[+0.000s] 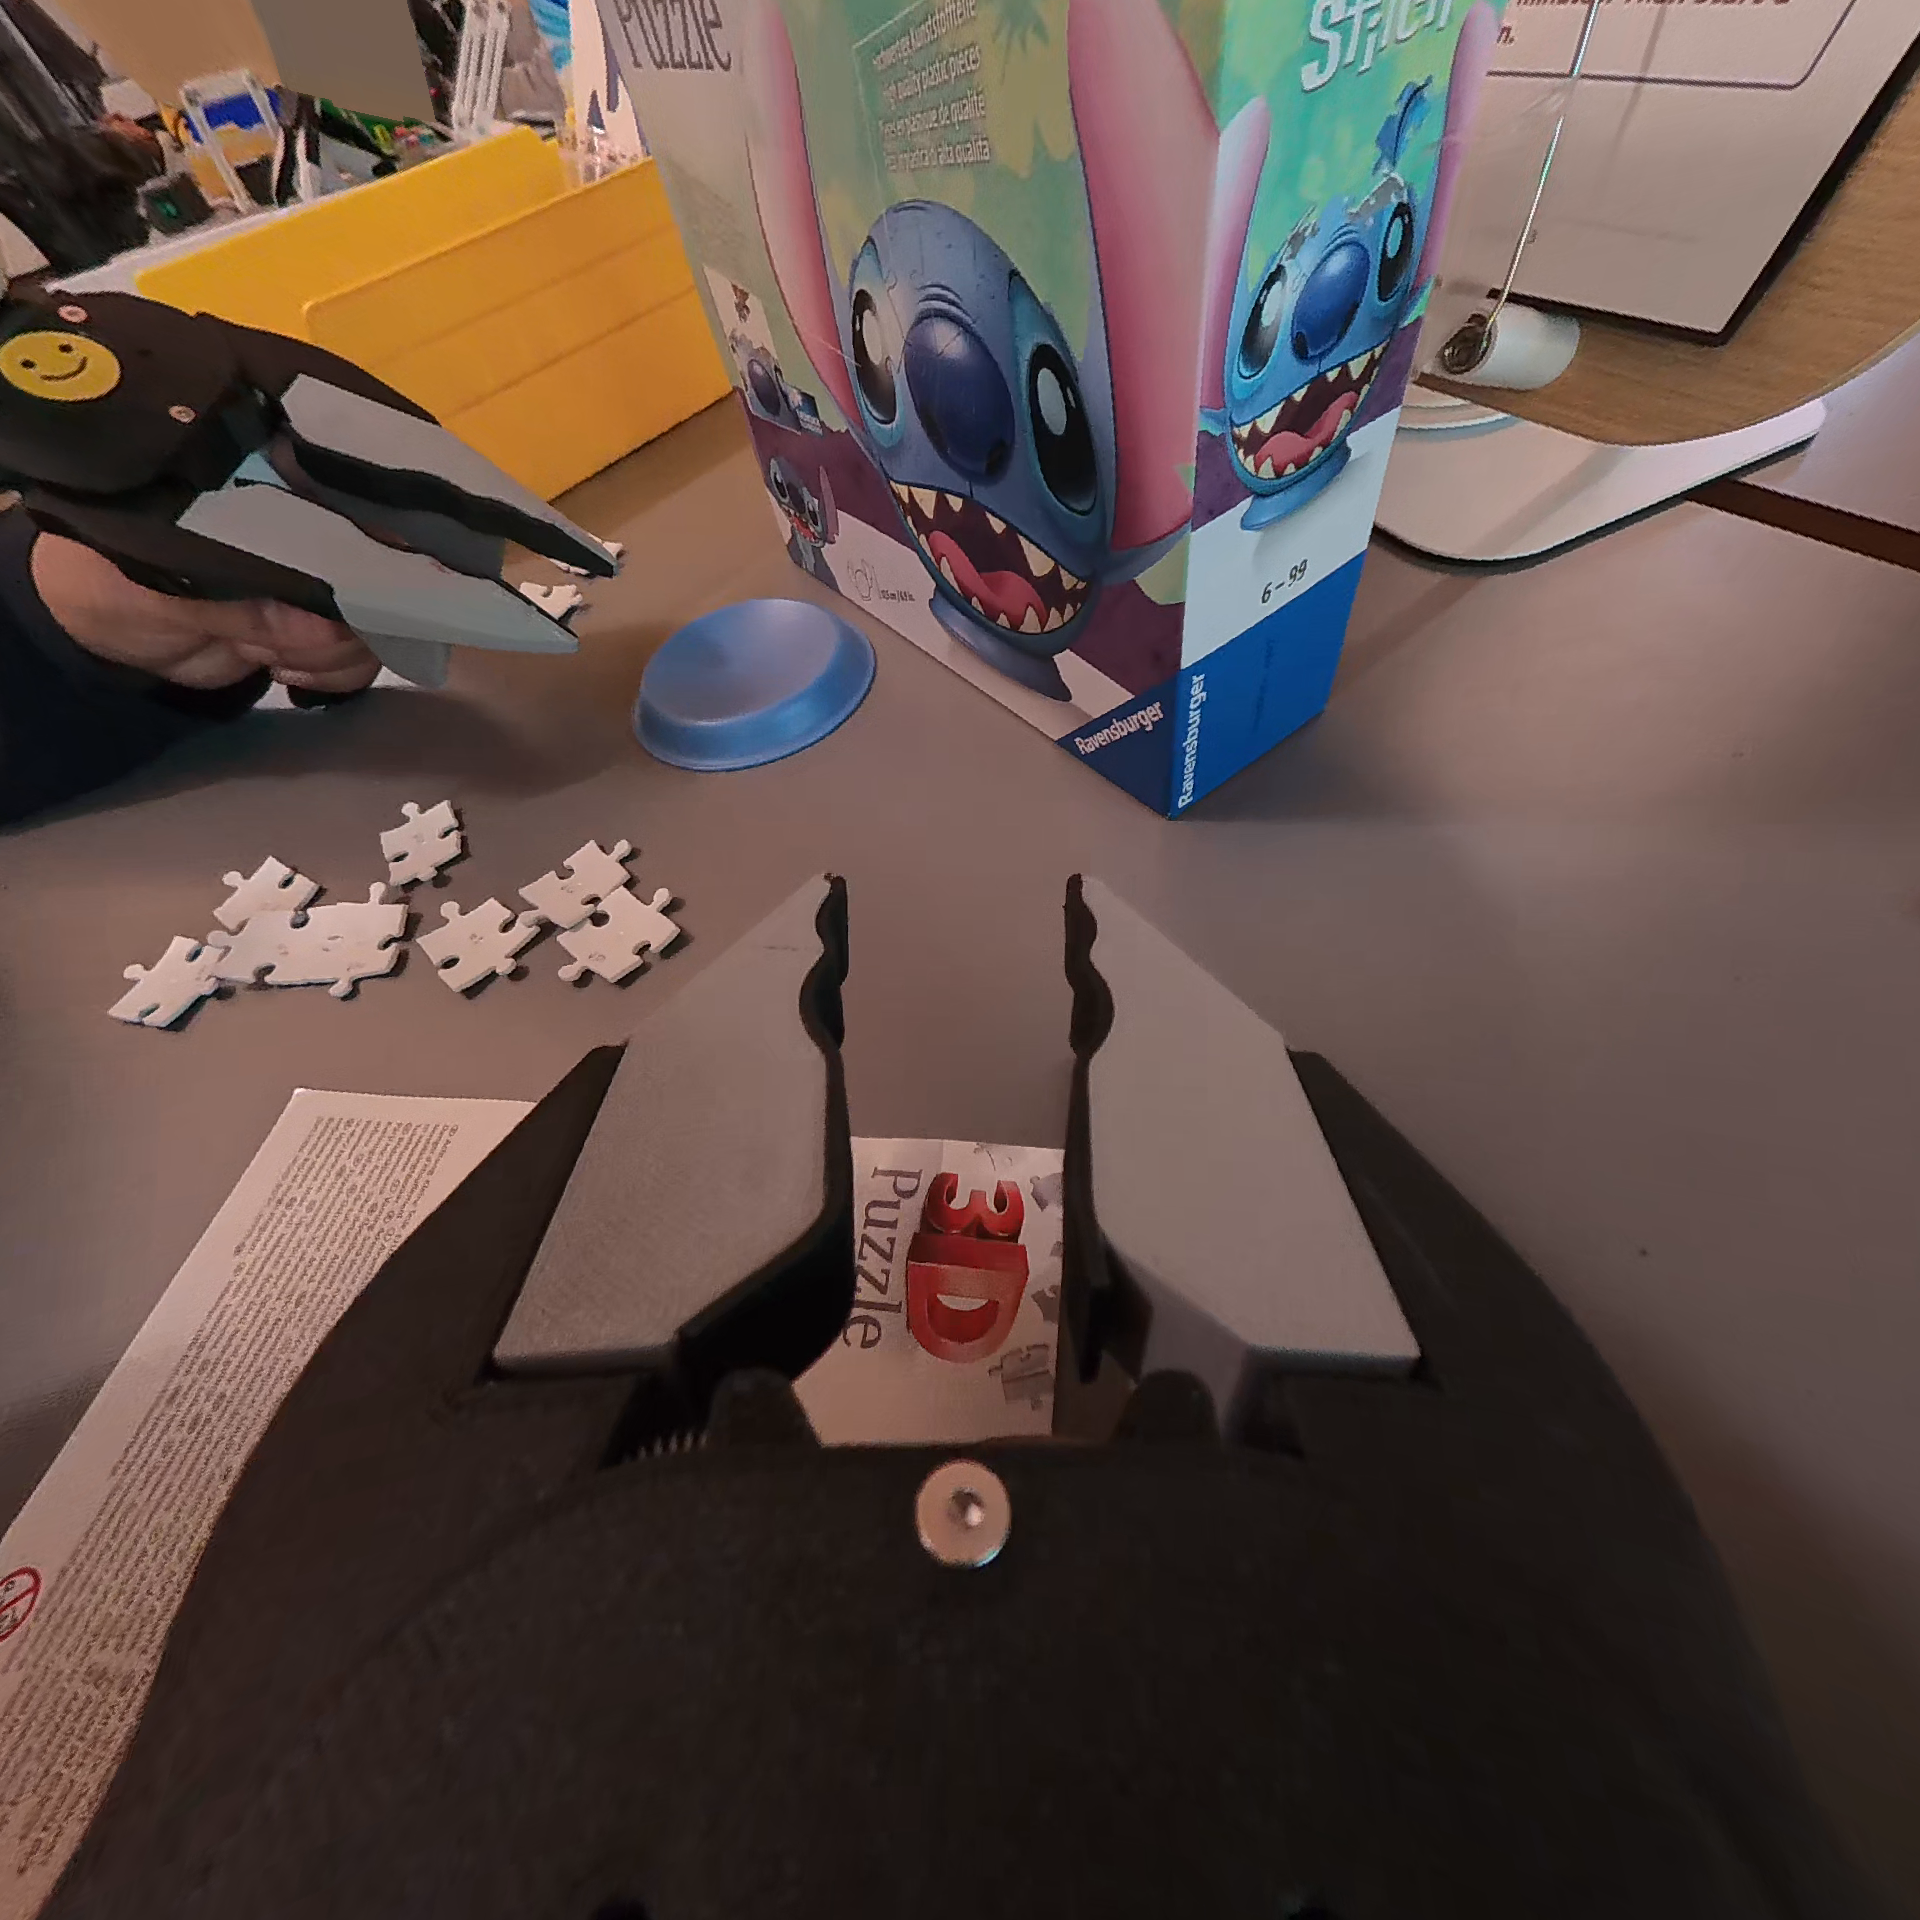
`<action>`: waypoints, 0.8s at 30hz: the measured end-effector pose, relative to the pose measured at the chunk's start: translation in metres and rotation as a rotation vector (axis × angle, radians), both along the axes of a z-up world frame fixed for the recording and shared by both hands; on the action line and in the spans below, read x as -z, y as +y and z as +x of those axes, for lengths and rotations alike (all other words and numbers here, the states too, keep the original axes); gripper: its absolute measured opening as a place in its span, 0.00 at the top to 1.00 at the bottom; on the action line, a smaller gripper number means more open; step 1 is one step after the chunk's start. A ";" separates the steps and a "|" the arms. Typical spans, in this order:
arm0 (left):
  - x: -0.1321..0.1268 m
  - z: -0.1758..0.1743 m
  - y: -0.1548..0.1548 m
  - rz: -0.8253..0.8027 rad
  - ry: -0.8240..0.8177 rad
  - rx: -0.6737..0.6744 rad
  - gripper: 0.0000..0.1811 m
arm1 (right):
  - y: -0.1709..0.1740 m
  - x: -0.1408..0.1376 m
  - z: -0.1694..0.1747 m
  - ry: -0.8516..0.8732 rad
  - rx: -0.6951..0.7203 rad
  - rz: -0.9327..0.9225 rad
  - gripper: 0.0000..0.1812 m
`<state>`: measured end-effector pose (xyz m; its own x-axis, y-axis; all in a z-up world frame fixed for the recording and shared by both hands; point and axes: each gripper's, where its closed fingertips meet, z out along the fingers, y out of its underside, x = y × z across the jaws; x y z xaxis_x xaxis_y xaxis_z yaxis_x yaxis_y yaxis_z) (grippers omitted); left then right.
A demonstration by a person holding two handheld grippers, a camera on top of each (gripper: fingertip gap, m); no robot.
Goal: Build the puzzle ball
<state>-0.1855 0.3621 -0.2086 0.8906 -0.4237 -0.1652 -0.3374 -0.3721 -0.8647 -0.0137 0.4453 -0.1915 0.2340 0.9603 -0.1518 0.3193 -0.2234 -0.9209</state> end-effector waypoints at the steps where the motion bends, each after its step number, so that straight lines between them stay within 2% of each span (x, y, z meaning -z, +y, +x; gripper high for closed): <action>1: 0.001 -0.001 0.000 -0.011 -0.012 -0.003 0.84 | 0.000 0.000 0.000 0.003 -0.004 -0.005 0.79; 7: 0.001 0.002 -0.003 -0.004 0.013 0.005 0.83 | 0.004 -0.008 0.005 0.055 0.034 0.010 0.84; 16: -0.008 0.000 -0.004 -0.005 -0.073 0.001 0.84 | 0.006 -0.005 0.003 0.035 0.046 -0.002 0.83; 24: -0.016 0.005 -0.008 0.050 0.002 0.029 0.86 | 0.010 -0.006 0.005 0.034 0.082 0.027 0.83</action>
